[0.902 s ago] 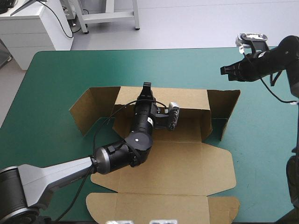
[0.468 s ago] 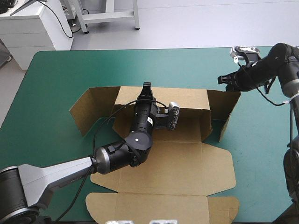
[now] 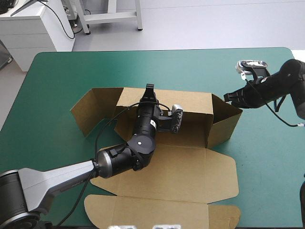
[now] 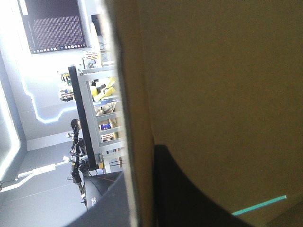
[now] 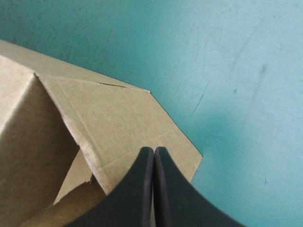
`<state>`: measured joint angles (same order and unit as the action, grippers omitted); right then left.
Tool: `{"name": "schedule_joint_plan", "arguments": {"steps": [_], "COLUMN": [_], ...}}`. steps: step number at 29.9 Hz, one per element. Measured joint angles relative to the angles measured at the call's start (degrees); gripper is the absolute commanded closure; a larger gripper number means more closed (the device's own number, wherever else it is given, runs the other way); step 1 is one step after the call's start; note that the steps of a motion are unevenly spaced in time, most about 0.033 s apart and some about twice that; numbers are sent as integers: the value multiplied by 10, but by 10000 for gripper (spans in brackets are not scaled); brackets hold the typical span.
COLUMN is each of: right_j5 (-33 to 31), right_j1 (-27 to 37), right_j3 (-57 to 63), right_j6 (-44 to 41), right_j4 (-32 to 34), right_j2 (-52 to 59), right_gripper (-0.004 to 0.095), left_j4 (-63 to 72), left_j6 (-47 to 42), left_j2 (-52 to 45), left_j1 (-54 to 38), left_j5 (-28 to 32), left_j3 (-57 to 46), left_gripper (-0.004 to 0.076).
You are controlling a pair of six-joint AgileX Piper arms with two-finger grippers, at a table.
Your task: Fold the box
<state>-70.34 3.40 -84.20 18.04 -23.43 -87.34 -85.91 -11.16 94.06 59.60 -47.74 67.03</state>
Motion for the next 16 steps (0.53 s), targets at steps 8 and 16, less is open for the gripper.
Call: {"name": "schedule_joint_plan", "arguments": {"steps": [8, 16], "right_j5": [5, 15], "right_j1": [0, 0], "right_j3": [38, 96], "right_j6": [12, 30], "right_j4": [-10, -15], "right_j2": [25, 59], "right_gripper": [923, 924], "left_j4": [0, 0], "left_j6": [1, 1], "left_j2": [0, 0], "left_j1": [0, 0], "left_j5": [0, 0], "left_j3": [0, 0], "left_gripper": [731, 731]}}
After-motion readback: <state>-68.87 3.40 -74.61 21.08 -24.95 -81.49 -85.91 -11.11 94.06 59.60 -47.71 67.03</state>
